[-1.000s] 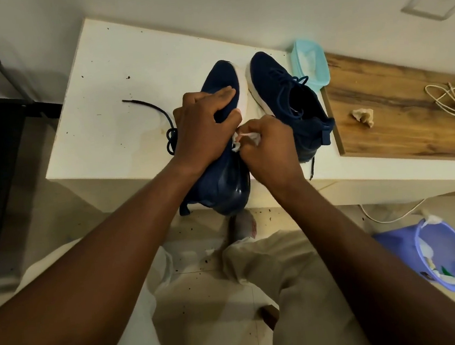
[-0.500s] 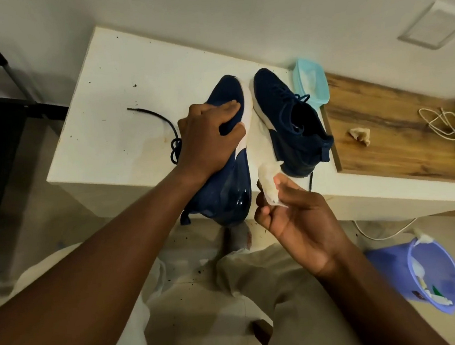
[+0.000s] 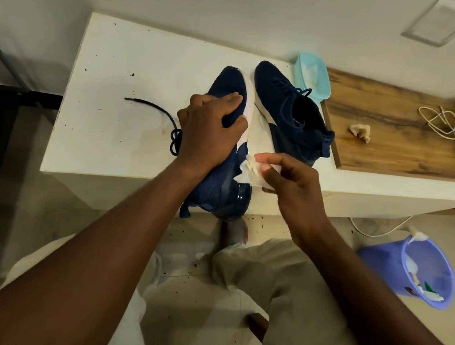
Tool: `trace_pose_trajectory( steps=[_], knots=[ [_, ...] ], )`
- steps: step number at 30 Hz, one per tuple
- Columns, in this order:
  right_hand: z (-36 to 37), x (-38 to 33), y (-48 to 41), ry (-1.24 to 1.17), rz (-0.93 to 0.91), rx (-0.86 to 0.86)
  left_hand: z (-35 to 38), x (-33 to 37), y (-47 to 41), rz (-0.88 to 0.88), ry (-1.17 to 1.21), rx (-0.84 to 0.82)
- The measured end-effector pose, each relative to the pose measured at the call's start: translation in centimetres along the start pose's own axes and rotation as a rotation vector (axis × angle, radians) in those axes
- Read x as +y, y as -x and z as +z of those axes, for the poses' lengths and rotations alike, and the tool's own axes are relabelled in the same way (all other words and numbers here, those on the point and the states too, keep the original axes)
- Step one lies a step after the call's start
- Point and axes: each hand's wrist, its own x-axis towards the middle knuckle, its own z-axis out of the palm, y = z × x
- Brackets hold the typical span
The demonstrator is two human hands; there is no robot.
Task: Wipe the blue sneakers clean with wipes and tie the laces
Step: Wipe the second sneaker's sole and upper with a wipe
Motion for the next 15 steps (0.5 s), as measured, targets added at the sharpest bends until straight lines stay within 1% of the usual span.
trace_pose_trajectory(
  steps=[1, 3, 5, 8, 9, 10, 12, 13, 15],
  knots=[
    [0.4, 0.3, 0.1, 0.160, -0.126, -0.009, 0.0, 0.0, 0.0, 0.003, -0.005, 0.004],
    [1.4, 0.9, 1.0, 0.352, -0.302, -0.017, -0.1, 0.1, 0.0, 0.000, -0.024, 0.008],
    [2.2, 0.8, 2.4, 0.432, -0.415, -0.003, -0.2, 0.1, 0.0, -0.008, -0.036, 0.009],
    [2.3, 0.9, 4.3, 0.525, -0.608, -0.071, -0.4, 0.1, 0.1, -0.014, -0.015, 0.031],
    [2.0, 1.0, 4.2, 0.548, -0.625, -0.070, -0.5, 0.1, 0.1, -0.018, -0.008, 0.029],
    [1.9, 1.0, 3.7, 0.539, -0.604, -0.040, -0.4, 0.1, 0.1, -0.019, -0.004, 0.024],
    [2.1, 0.5, 1.8, 0.452, -0.504, 0.067, -0.3, 0.3, 0.1, -0.011, -0.013, 0.016],
    [2.4, 0.2, 1.3, 0.414, -0.480, 0.090, -0.3, 0.3, 0.2, -0.007, -0.023, 0.016],
    [3.2, 0.1, 1.7, 0.423, -0.545, 0.034, -0.4, 0.2, 0.1, -0.009, -0.022, 0.033]
  ],
)
